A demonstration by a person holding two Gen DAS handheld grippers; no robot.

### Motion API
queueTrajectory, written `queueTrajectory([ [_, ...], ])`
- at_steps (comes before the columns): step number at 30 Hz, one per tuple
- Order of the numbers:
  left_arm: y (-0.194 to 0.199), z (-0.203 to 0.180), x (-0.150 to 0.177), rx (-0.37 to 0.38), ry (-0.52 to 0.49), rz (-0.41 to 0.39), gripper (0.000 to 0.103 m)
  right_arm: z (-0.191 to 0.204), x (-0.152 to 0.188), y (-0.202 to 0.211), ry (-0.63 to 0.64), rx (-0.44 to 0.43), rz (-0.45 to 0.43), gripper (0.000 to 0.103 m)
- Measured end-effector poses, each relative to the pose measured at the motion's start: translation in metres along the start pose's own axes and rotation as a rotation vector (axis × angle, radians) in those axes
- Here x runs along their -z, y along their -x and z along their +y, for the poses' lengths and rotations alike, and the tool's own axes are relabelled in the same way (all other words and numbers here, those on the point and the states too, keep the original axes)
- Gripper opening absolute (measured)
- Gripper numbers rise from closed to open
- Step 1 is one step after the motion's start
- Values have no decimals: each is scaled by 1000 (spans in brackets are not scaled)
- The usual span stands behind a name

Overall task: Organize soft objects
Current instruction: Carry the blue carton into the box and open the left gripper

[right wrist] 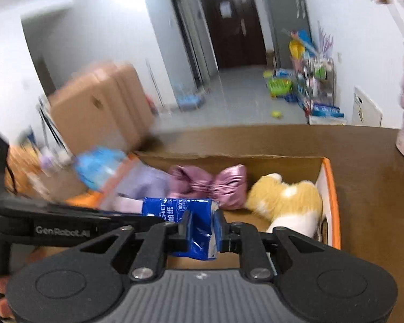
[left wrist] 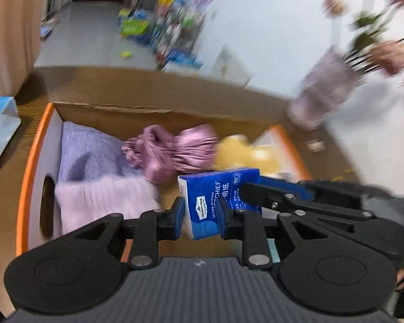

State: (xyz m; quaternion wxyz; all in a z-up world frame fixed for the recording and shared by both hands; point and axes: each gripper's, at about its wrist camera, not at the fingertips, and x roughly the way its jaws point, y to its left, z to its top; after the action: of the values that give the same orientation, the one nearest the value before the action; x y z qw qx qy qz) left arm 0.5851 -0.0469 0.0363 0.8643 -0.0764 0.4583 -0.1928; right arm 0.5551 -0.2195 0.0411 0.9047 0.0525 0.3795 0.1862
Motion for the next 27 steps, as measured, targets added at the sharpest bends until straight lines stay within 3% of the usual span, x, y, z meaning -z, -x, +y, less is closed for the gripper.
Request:
queueTrajectory([
  [2, -31, 12, -11, -70, -3, 47, 25, -5, -9, -36, 10, 3, 77, 16],
  [5, -42, 19, -10, -73, -15, 25, 27, -13, -14, -64, 8, -7, 104, 16],
  [9, -40, 14, -6, -81, -51, 24, 32, -22, -9, -69, -20, -72, 105, 18],
  [15, -39, 13, -12, -92, -48, 32, 33, -27, -12, -75, -38, -73, 118, 21],
  [19, -9, 3, -10, -104, -61, -15, 46, -24, -17, -41, -45, -49, 82, 33],
  [21, 18, -6, -7, -114, -87, -39, 46, -19, -21, -12, -33, -56, 47, 40],
  [27, 120, -33, 12, -160, -139, -163, 53, 4, -26, 103, 44, -1, -80, 49],
])
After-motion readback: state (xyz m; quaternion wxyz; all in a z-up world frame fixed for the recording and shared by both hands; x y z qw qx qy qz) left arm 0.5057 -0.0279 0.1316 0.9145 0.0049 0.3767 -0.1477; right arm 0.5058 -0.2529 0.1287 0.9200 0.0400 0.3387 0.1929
